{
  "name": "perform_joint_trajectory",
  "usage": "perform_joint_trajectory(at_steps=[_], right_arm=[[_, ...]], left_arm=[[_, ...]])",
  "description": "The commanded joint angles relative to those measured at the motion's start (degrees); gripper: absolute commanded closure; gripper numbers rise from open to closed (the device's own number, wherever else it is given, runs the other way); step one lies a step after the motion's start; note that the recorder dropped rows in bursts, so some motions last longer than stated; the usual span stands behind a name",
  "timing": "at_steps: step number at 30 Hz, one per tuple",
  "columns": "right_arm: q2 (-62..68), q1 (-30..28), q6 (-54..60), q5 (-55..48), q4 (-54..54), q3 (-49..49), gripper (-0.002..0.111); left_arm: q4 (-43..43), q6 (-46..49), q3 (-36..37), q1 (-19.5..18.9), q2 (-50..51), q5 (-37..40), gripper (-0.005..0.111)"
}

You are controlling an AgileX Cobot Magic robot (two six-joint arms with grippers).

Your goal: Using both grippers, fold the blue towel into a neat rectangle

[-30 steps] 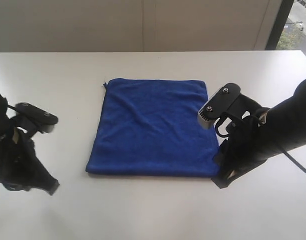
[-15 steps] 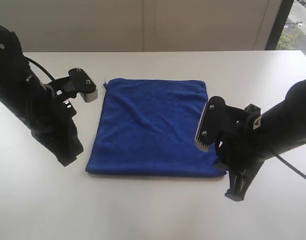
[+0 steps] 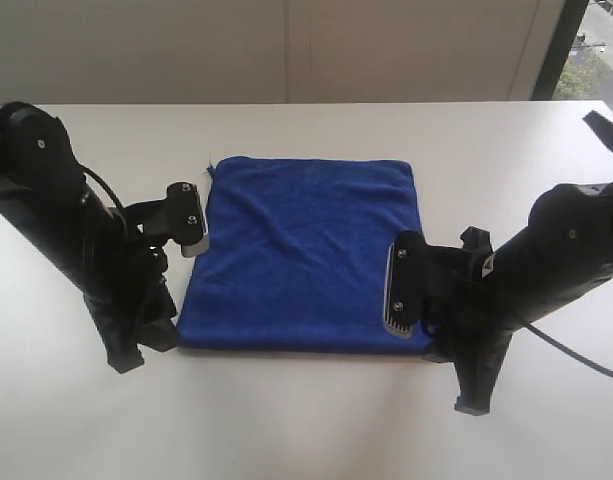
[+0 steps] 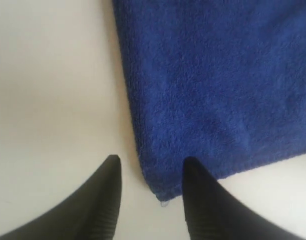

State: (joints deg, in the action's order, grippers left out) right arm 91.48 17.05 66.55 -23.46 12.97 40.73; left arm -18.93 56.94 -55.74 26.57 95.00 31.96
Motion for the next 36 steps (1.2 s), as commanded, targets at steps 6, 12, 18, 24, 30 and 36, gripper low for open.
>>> perform_joint_trajectory(at_steps=[6, 12, 18, 24, 30, 36], right_arm=[[3.5, 0.1, 0.8, 4.0, -4.2, -0.2, 0.069], [4.3, 0.0, 0.8, 4.5, -5.1, -0.2, 0.069], [7.2, 0.0, 0.8, 3.7, -5.1, -0.2, 0.076], [7.6, 0.0, 0.8, 2.9, -5.1, -0.2, 0.099], [6.3, 0.0, 0.8, 1.9, -5.1, -0.2, 0.108], [1.5, 0.1, 0.7, -6.5, -5.1, -0.2, 0.108]], left_arm=[[-5.6, 11.3, 3.3, 0.0, 3.1, -6.1, 0.062], [-8.4, 17.8, 3.3, 0.0, 4.6, -8.2, 0.062], [-9.3, 18.4, 3.3, 0.0, 7.3, -9.4, 0.065], [-9.3, 18.3, 3.3, 0.0, 8.3, -9.2, 0.099], [-9.3, 18.3, 3.3, 0.0, 7.6, -5.9, 0.107], [-9.3, 11.5, 3.3, 0.4, 2.8, 1.7, 0.107]])
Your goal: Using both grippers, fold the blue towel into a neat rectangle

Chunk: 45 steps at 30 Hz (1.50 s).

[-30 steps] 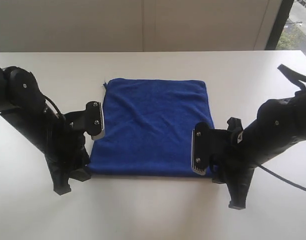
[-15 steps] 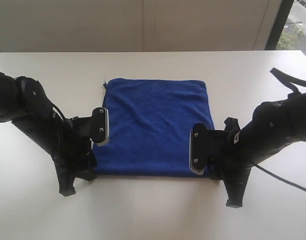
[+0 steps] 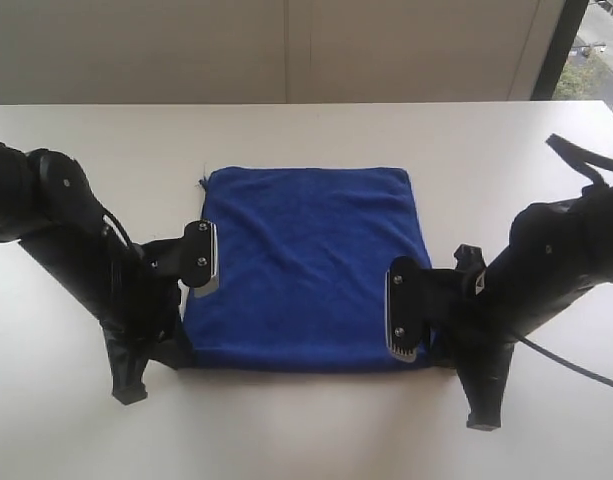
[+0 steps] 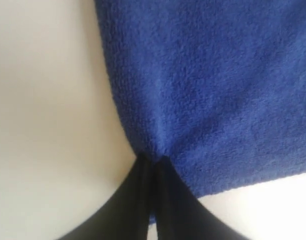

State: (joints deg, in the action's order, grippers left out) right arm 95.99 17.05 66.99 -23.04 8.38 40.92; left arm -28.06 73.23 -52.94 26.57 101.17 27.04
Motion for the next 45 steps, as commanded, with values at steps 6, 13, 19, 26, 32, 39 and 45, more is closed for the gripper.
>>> perform_joint_trajectory(at_steps=[6, 13, 19, 26, 32, 39, 45], right_arm=[[-8.2, 2.9, -4.2, -16.7, -0.5, -0.9, 0.108], [-15.6, 3.6, -12.0, -14.8, -1.6, -1.6, 0.108], [-20.6, 3.6, -17.9, -5.2, -5.9, -1.4, 0.108], [-19.2, 3.5, -27.7, 3.6, -13.9, 0.6, 0.108], [-14.3, 2.9, -34.0, 7.1, -20.4, 3.9, 0.108], [-7.7, -1.0, -39.2, 12.6, -23.4, 8.8, 0.108], [-0.8, -3.1, -39.2, 16.7, -23.4, 12.0, 0.108]], left_arm=[[5.8, -14.8, 0.5, 3.5, -7.4, 15.9, 0.107], [10.5, -21.3, 0.2, 4.9, -12.5, 15.0, 0.107], [13.4, -25.7, -1.0, 4.9, -16.6, 6.3, 0.107], [14.8, -29.7, -3.2, 4.5, -15.4, -5.4, 0.107], [16.1, -32.0, -7.4, 1.9, -12.4, -9.3, 0.107], [16.6, -32.3, -11.8, 0.8, -7.1, -14.8, 0.107], [16.6, -32.5, -15.6, 0.4, -1.6, -16.6, 0.107]])
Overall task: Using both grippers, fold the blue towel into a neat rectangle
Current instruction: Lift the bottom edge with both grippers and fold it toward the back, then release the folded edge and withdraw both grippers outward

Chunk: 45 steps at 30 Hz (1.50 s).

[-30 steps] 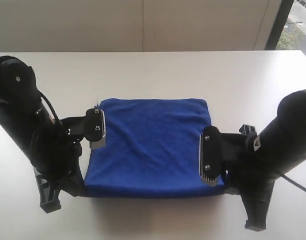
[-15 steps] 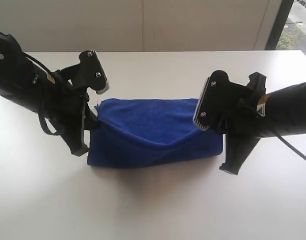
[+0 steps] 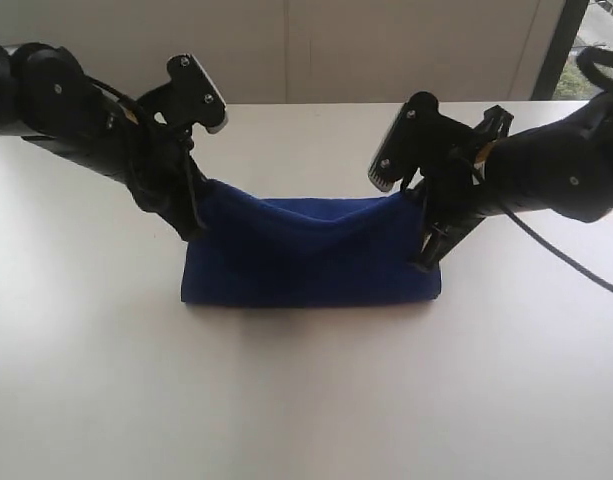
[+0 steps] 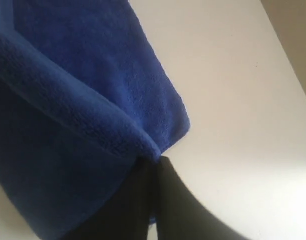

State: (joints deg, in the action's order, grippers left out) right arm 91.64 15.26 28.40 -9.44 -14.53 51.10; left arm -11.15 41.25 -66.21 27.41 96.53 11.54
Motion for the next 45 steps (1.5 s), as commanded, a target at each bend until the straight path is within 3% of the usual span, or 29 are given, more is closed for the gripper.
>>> perform_joint_trajectory(at_steps=[1, 13, 23, 35, 37, 39, 40, 41, 43, 45], right_arm=[[4.2, -1.7, -0.6, 3.9, -0.5, 2.3, 0.108], [12.2, -3.4, -0.6, 7.9, -0.5, 9.0, 0.108], [20.3, -5.1, -0.6, 9.8, -0.5, 15.0, 0.108], [24.7, -6.9, -0.4, 12.6, -0.5, 17.5, 0.108], [24.8, -7.2, -0.4, 12.6, -0.5, 17.5, 0.107], [25.0, -7.3, -0.4, 12.9, -0.5, 17.5, 0.096], [25.0, -7.3, -0.4, 13.0, -0.5, 17.5, 0.084], [25.0, -7.3, -0.4, 13.8, -0.5, 17.5, 0.075], [24.8, -7.3, -0.4, 15.6, -0.4, 17.7, 0.063], [23.2, -7.3, -0.7, 15.3, 1.7, 18.2, 0.063]], left_arm=[[-0.3, -0.6, -3.2, -0.9, 4.0, -2.4, 0.107], [-0.4, -0.7, -11.9, -5.1, 11.1, -1.4, 0.107], [-0.2, -0.4, -16.8, -5.1, 19.0, -4.5, 0.107], [-0.2, -0.4, -17.4, -5.1, 22.8, -11.9, 0.107], [-0.2, -0.4, -17.4, -5.1, 22.8, -12.6, 0.1], [-0.2, -0.4, -17.4, -5.1, 22.8, -12.9, 0.082], [-0.2, -0.4, -17.4, -5.1, 22.8, -13.2, 0.067], [-0.2, 0.0, -17.4, -5.1, 22.8, -13.5, 0.059], [-0.2, 1.5, -17.4, -5.1, 22.8, -13.7, 0.055], [-0.2, 2.3, -17.4, -5.6, 21.9, -12.1, 0.057]])
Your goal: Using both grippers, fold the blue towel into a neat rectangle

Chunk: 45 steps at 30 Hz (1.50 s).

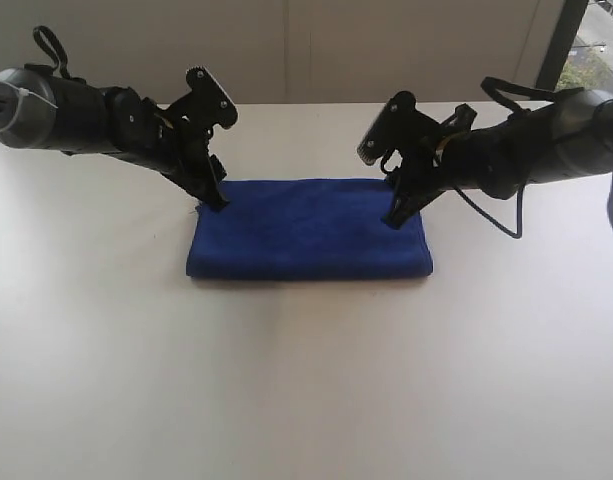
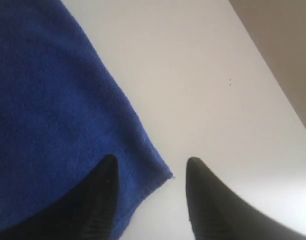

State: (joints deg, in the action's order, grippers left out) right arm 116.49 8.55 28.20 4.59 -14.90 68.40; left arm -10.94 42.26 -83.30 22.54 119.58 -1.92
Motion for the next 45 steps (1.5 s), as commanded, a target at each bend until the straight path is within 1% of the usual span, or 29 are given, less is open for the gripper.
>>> perform_joint_trajectory(at_steps=[1, 3, 6, 7, 8, 9, 10, 13, 16, 18, 20, 24, 27, 31, 35, 39, 40, 41, 42, 43, 45], right_arm=[[-2.3, -0.6, -0.5, 0.6, 3.3, 0.9, 0.064], [-5.2, -0.6, -1.3, -3.7, 8.5, 1.0, 0.072], [-8.3, -0.6, -5.9, -12.4, 12.2, 1.0, 0.087], [-9.1, -0.6, -7.8, -15.8, 12.2, 1.0, 0.093], [-9.9, -0.6, -10.5, -20.3, 12.2, 1.0, 0.101], [-10.6, -0.6, -13.2, -23.9, 12.2, 1.0, 0.107], [-11.5, -0.6, -16.7, -27.7, 12.2, 1.0, 0.108], [-13.2, -0.6, -21.3, -33.5, 12.2, 1.0, 0.108], [-15.5, -0.6, -23.6, -38.6, 12.2, 0.1, 0.108], [-17.8, -0.9, -24.5, -39.8, 12.7, -1.5, 0.108], [-20.2, -1.9, -24.5, -39.8, 14.9, -3.1, 0.108], [-26.4, -5.5, -24.0, -40.7, 20.5, -8.6, 0.108], [-31.8, -8.6, -20.6, -42.7, 23.3, -13.0, 0.108], [-40.8, -10.3, -20.4, -42.5, 24.1, -18.8, 0.108], [-51.2, -10.3, -20.9, -41.4, 24.5, -24.7, 0.108], [-69.3, -10.3, -20.9, -40.7, 24.4, -31.2, 0.108], [-75.9, -10.3, -20.9, -40.5, 24.4, -33.0, 0.108], [-78.8, -10.3, -20.9, -40.5, 24.4, -33.7, 0.108], [-86.6, -10.3, -20.9, -40.8, 24.4, -35.7, 0.108], [-89.3, -10.3, -20.9, -40.9, 24.4, -36.4, 0.108], [-100.4, -10.3, -20.9, -38.2, 24.4, -40.7, 0.108]], left_arm=[[-0.4, 1.3, -0.3, -1.0, -1.7, 2.3, 0.058], [-0.6, -0.6, -0.3, -1.7, -3.9, 5.6, 0.064], [-0.6, -5.6, -0.3, -2.5, -6.6, 11.6, 0.083], [-0.6, -8.1, -0.3, -2.9, -7.5, 14.7, 0.091], [-0.6, -11.3, -0.3, -3.3, -8.2, 18.2, 0.102], [-0.6, -15.3, -0.3, -3.8, -8.6, 20.6, 0.107], [-0.6, -20.9, -0.3, -4.4, -8.8, 23.9, 0.107], [-0.5, -29.7, -0.3, -6.3, -9.0, 31.7, 0.107], [-0.5, -34.1, -0.2, -8.8, -9.4, 42.3, 0.107], [-0.5, -35.0, 1.3, -10.6, -10.9, 46.2, 0.107], [-0.5, -35.7, 4.1, -12.2, -13.9, 47.0, 0.107], [-0.6, -36.7, 12.1, -15.4, -22.3, 46.3, 0.107], [-0.6, -36.4, 18.5, -17.2, -29.7, 45.1, 0.107], [-1.3, -36.4, 25.2, -17.4, -41.4, 42.2, 0.107], [-5.1, -36.1, 31.4, -17.2, -53.7, 39.5, 0.107], [-5.1, -36.1, 39.3, -17.2, -70.4, 37.3, 0.107], [-5.1, -36.1, 41.5, -17.2, -77.3, 36.7, 0.107], [-5.1, -36.1, 42.7, -17.2, -80.5, 36.6, 0.107], [-5.1, -36.1, 44.8, -17.2, -86.0, 36.6, 0.107], [-5.1, -36.1, 45.8, -17.2, -88.9, 36.6, 0.107], [-5.1, -35.9, 49.8, -17.2, -97.4, 33.8, 0.107]])
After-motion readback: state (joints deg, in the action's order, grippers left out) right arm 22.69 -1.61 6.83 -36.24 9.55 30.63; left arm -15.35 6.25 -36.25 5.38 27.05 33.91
